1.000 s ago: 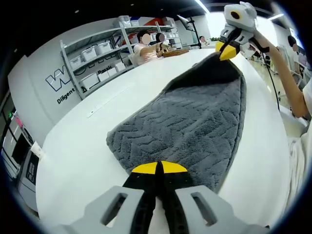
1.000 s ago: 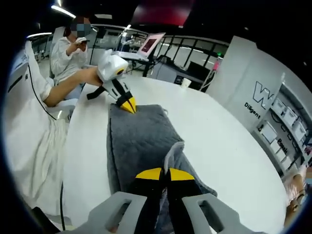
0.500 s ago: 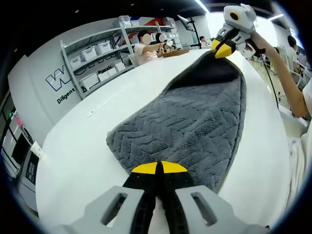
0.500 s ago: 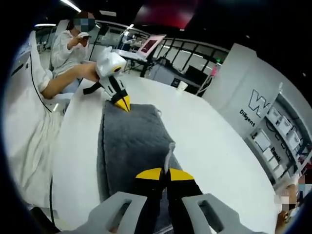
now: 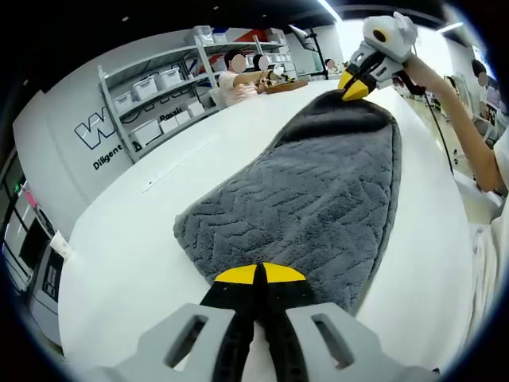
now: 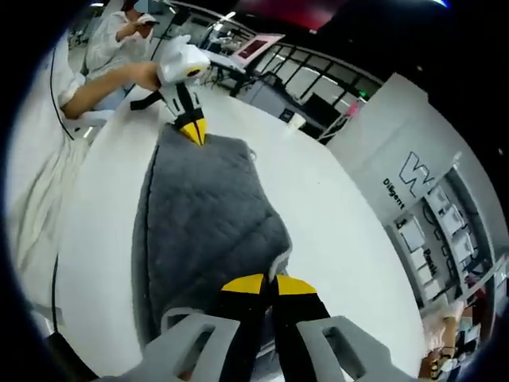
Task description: Open the folded towel by lifting each exposed corner and separating the folded layers until the towel lies flat within the target outline without major curled edges
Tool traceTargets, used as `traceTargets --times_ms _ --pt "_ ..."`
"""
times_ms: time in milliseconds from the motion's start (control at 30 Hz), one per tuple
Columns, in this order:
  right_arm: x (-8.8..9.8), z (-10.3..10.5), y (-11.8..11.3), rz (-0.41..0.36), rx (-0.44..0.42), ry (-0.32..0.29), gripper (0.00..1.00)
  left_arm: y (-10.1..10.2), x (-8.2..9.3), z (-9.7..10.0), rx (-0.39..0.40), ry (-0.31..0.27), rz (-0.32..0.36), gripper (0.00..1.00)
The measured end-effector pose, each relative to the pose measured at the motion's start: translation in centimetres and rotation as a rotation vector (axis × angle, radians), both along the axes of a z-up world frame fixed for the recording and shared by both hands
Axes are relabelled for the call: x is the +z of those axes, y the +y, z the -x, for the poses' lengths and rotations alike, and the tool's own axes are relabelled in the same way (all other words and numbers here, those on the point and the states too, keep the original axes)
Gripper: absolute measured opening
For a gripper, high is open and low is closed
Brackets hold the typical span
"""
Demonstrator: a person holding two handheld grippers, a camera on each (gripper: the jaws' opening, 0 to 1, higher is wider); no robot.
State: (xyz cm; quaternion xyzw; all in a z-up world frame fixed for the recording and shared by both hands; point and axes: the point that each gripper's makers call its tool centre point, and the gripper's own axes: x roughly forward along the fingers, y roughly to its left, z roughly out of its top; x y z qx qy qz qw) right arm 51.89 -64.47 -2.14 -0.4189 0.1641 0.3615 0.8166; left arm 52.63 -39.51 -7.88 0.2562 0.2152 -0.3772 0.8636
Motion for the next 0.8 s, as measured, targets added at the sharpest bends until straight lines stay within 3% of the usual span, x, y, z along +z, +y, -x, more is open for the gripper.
traceTargets --times_ms 267,800 --pt "-0.2 -0.8 -0.9 0.021 -0.017 -0.039 0.00 0.0 0.0 -0.1 -0.001 0.001 0.002 0.00" --pt "-1.4 -1.3 -1.9 0.040 -0.034 -0.019 0.00 0.3 -0.1 -1.0 0.000 0.001 0.003 0.00"
